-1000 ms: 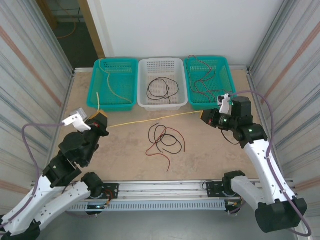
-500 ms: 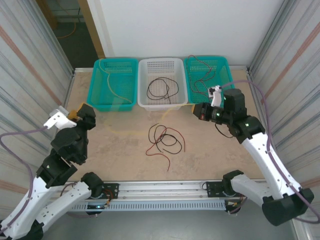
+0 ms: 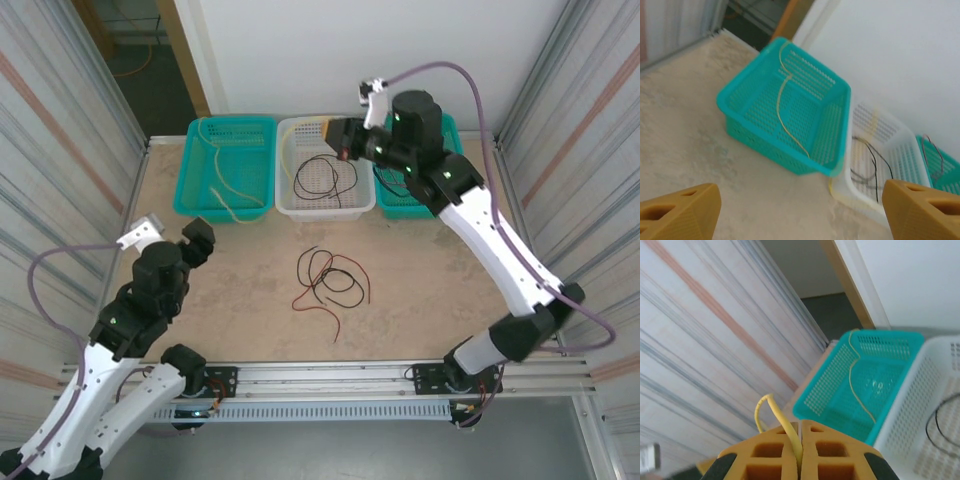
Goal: Untangle the cables
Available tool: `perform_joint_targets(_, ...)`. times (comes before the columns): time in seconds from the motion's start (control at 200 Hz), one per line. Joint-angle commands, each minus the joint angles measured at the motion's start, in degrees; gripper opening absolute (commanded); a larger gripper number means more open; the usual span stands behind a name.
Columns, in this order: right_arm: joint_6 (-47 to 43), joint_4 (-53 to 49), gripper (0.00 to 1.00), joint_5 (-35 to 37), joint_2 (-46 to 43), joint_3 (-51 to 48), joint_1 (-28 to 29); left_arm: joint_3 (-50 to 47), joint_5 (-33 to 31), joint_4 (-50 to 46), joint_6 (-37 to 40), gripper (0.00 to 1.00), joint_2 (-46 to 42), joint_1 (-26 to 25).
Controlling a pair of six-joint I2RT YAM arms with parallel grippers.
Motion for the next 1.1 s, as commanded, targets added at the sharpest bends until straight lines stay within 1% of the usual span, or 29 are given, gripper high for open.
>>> perform_joint_targets(0.0, -1.97, 3.20, 0.00, 4.46, 7.80, 10.90, 0.35, -2.58, 7.74, 2.38, -0.35, 0.84, -0.43, 0.31)
perform_joint_targets(0.23, -1.47, -5.45, 0.00, 6.30, 33.82, 44.36, 0.81, -4.79, 10.62, 0.47, 0.23, 0.84, 0.04, 0.36)
perform_joint_targets(0.306, -0.93, -6.18, 0.00, 4.70, 40.46, 50.68, 0.39, -5.35, 11.45, -0.33, 0.71, 0.84, 0.25, 0.36)
perform_joint_targets(0.396, 0.64, -3.94, 0.00, 0.07, 43.59, 49.62, -0.35, -5.15, 11.26, -1.94, 2.53, 0.84, 0.38, 0.44)
perform_joint_targets(0.536, 0.14, -1.81, 0.00, -4.61, 45.15, 44.94, -0.30, -4.41, 10.99, -2.63, 6.75, 0.84, 1.39, 1.33)
perform_joint_targets(0.611, -0.69, -3.29, 0.00, -5.28, 46.15, 44.73, 0.06, -3.51, 11.92, -0.10, 11.20, 0.84, 3.32, 2.62)
perform_joint_targets(0.656, -1.36, -3.89, 0.00, -5.47, 46.40, 44.23, 0.32, -2.63, 12.46, 2.46, 15.65, 0.84, 5.35, 3.58)
perform_joint_targets(0.711, -2.15, -4.25, 0.00, -5.22, 46.07, 43.21, 0.69, -1.69, 13.74, 7.47, 20.09, 0.86, 8.85, 5.43)
perform_joint_targets(0.747, -2.54, -4.40, 0.00, -5.23, 45.85, 42.66, 0.84, -0.59, 15.99, 10.79, 22.31, 0.86, 11.65, 7.44)
perform_joint_targets(0.827, -3.34, -5.33, 0.00, -5.04, 45.37, 42.16, 1.17, 3.53, 26.47, 17.17, 23.77, 0.82, 20.41, 13.52)
perform_joint_targets(0.847, -3.57, -5.63, 0.00, -4.78, 45.21, 42.07, 1.22, 4.87, 29.48, 18.73, 23.63, 0.81, 22.73, 14.98)
perform_joint_targets(0.892, -4.07, -6.23, 0.00, -4.37, 44.77, 41.88, 1.32, 8.01, 35.72, 22.17, 23.50, 0.73, 28.00, 17.62)
perform_joint_targets(0.942, -4.62, -6.85, 0.00, -4.24, 44.45, 41.66, 1.40, 11.59, 40.88, 25.68, 24.13, 0.69, 33.58, 18.71)
perform_joint_targets(1.037, -5.47, -7.89, 0.00, -4.45, 44.19, 41.48, 1.43, 18.54, 47.64, 30.15, 26.89, 0.68, 42.89, 18.72)
perform_joint_targets(1.062, -5.78, -8.11, 0.00, -4.44, 44.14, 41.39, 1.46, 20.38, 47.69, 30.12, 27.48, 0.68, 45.01, 18.64)
perform_joint_targets(1.092, -6.05, -8.37, 0.00, -4.33, 43.98, 41.22, 1.55, 22.69, 46.19, 29.18, 27.93, 0.68, 47.33, 18.64)
